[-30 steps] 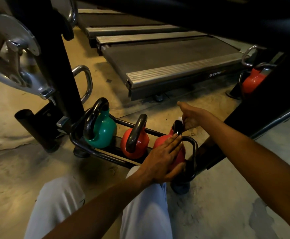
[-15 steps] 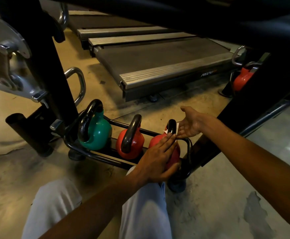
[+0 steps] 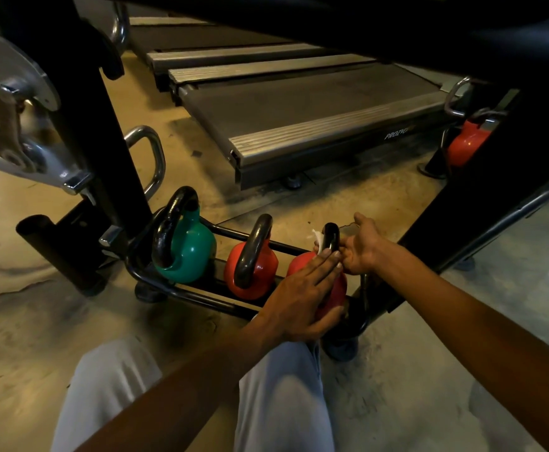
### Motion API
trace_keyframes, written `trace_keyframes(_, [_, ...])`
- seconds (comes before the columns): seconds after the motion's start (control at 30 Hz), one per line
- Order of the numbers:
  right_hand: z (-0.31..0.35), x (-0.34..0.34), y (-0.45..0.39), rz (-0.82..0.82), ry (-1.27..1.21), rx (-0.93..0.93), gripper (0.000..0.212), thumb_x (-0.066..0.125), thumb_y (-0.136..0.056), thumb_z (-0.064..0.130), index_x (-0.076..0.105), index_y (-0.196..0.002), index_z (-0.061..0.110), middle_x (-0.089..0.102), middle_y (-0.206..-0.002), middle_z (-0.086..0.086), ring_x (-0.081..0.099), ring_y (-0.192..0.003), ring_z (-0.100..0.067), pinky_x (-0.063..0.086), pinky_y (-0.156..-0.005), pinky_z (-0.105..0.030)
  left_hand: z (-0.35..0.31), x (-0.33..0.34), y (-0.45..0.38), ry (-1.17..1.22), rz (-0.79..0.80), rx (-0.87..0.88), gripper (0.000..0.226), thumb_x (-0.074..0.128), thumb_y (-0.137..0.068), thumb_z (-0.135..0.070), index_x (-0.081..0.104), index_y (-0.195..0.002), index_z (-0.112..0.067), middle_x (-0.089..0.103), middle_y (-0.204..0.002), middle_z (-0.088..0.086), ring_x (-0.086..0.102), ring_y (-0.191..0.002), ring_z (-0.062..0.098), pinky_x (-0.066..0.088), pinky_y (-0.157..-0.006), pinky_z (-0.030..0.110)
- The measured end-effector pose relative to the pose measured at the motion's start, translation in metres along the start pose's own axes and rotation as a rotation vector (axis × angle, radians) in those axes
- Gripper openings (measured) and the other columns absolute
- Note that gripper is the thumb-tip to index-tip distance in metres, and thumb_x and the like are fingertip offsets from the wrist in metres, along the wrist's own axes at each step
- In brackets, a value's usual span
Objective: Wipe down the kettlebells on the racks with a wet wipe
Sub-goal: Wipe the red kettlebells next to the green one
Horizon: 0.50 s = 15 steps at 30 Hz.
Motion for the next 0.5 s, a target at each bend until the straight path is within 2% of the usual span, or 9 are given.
trace_keyframes(0.07, [-0.002,-0.003,0.004,0.026,0.028,0.007,0.103,0.02,-0.093,0.082,0.05,-0.148,-0.001,0.069,-0.119,-0.027,0.067,-0.097,-0.036,0.05,-0.082,-0.043,0.001,-0.001,0.0,-0.011,-0.003,0.007,0.076,0.061,-0.102,-0.045,0.035,-0.161,-0.005,0.022,-0.172,0.012,0.008,-0.163,0.02,0.017,-0.13,0.035])
trace_keyframes(0.17, [-0.003,-0.007,0.002,-0.005,-0.023,-0.019,0.11,0.028,-0.09,0.084,0.045,-0.151,-0.005,0.063,-0.133,-0.029,0.064,-0.115,-0.041,0.048,-0.099,-0.049,0.0,-0.001,0.0,-0.009,-0.002,0.002,0.077,0.061,-0.101,-0.045,0.035,-0.161,-0.004,0.023,-0.171,0.013,0.009,-0.162,0.02,0.011,-0.131,0.03])
trace_keyframes(0.23, [-0.005,-0.006,0.005,-0.002,-0.005,-0.02,0.108,0.029,-0.09,0.083,0.046,-0.151,-0.005,0.066,-0.125,-0.028,0.065,-0.11,-0.039,0.049,-0.093,-0.047,-0.001,-0.003,-0.001,-0.011,0.005,-0.003,0.077,0.061,-0.101,-0.046,0.034,-0.161,-0.004,0.023,-0.171,0.013,0.008,-0.162,0.02,0.005,-0.13,0.026])
trace_keyframes(0.3, [-0.005,-0.007,0.012,0.045,0.067,0.026,0.107,0.023,-0.093,0.083,0.044,-0.153,-0.003,0.069,-0.117,-0.026,0.065,-0.105,-0.037,0.051,-0.088,-0.047,-0.001,-0.003,-0.001,-0.005,0.015,-0.002,0.077,0.06,-0.102,-0.046,0.033,-0.162,-0.005,0.021,-0.172,0.013,0.006,-0.163,0.018,0.001,-0.129,0.024])
trace_keyframes(0.33, [-0.003,-0.008,0.014,0.051,0.094,0.044,0.107,0.022,-0.093,0.082,0.042,-0.153,-0.004,0.068,-0.123,-0.028,0.065,-0.112,-0.038,0.05,-0.096,-0.049,-0.001,-0.003,-0.001,-0.002,0.017,-0.003,0.077,0.059,-0.102,-0.047,0.032,-0.162,-0.005,0.02,-0.172,0.012,0.004,-0.163,0.017,0.001,-0.129,0.024])
trace_keyframes(0.4, [0.003,-0.008,0.018,0.044,0.045,0.039,0.107,0.026,-0.093,0.081,0.034,-0.157,-0.005,0.052,-0.148,-0.031,0.051,-0.138,-0.042,0.036,-0.119,-0.053,-0.002,-0.003,-0.001,-0.001,0.02,-0.012,0.078,0.059,-0.102,-0.047,0.031,-0.162,-0.005,0.019,-0.173,0.012,0.004,-0.163,0.017,0.002,-0.129,0.025])
trace_keyframes(0.43, [0.006,-0.006,0.018,0.025,-0.006,0.013,0.107,0.03,-0.093,0.08,0.029,-0.158,-0.005,0.043,-0.156,-0.031,0.042,-0.146,-0.043,0.028,-0.124,-0.053,-0.002,-0.003,-0.001,-0.001,0.02,-0.016,0.079,0.059,-0.102,-0.046,0.031,-0.162,-0.005,0.02,-0.172,0.013,0.004,-0.162,0.018,0.002,-0.129,0.025])
trace_keyframes(0.5, [0.008,0.002,0.021,0.0,-0.039,-0.045,0.106,0.034,-0.094,0.077,0.022,-0.16,-0.005,0.032,-0.163,-0.03,0.034,-0.151,-0.042,0.023,-0.126,-0.051,-0.004,-0.005,0.0,0.002,0.021,-0.023,0.079,0.06,-0.101,-0.045,0.031,-0.162,-0.004,0.021,-0.172,0.014,0.006,-0.162,0.019,0.002,-0.128,0.024])
Point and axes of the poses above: each hand's wrist, its own y-axis away from the middle knuckle, its own x-axis out of the palm, z = x × y, the point moved 3 cm from there along -y, towards the middle knuckle
